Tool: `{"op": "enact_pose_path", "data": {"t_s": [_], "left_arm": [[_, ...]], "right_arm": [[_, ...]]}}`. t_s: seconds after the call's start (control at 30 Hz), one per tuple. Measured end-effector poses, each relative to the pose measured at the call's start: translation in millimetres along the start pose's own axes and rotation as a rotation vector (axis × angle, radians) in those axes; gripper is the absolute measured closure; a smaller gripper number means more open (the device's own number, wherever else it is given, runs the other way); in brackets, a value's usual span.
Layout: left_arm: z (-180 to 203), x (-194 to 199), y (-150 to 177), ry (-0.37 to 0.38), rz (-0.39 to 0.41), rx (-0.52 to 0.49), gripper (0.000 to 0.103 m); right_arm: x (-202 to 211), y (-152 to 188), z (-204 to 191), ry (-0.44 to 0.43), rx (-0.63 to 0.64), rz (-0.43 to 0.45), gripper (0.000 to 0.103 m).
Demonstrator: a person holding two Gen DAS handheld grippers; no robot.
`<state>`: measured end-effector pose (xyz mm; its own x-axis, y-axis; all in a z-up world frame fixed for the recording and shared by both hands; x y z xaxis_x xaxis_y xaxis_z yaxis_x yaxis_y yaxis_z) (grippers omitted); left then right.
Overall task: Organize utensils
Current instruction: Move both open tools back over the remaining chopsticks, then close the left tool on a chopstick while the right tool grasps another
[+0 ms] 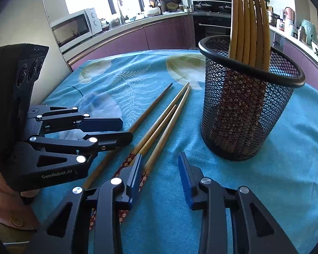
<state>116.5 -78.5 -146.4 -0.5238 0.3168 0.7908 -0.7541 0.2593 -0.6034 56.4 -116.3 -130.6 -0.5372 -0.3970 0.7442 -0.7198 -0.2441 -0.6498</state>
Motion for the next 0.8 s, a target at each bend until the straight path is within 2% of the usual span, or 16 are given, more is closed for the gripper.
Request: {"op": "enact_pose_path", "data": {"t_s": [0.1, 0.4, 0.5, 0.63, 0.73, 0.8], "left_arm": [[-3, 1, 1, 0.009, -0.008, 0.012, 0.083], [-6, -5, -8, 0.013, -0.019, 0.019, 0.082], [-7, -9, -12, 0.009, -0.019, 0.019, 0.087], [-8, -12, -15, 0.004, -0.016, 0.029, 0.090], [-9, -11, -15, 0.002, -0.010, 0.047, 0.091], [-9, -9, -13, 0.005, -0.006, 0.059, 0.093]], "right_arm": [[2, 1, 1, 0.013, 0.006, -0.009, 0.079], [-9, -11, 3, 0.040, -0.009, -0.006, 0.079], [-13, -15, 4, 0.041, -0.014, -0.003, 0.079], [-15, -17, 7, 0.049, -0.038, 0.000, 0.087], [-13, -15, 14, 0.022, -0.080, 0.008, 0.095], [-11, -13, 18, 0.002, -0.106, 0.014, 0.096]]}}
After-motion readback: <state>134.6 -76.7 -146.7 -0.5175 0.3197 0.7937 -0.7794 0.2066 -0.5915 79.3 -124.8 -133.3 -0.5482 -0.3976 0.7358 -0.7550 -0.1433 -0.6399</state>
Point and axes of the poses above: each gripper's, at about its wrist camera, not at the fingertips, and x roughly against the way its jaws point, z to its right, y to its underside, the point moved 2 cm from there along -x, roughly the way its jaws point, and after that the axes turned 3 degrees about x, right-handed, at the moved point
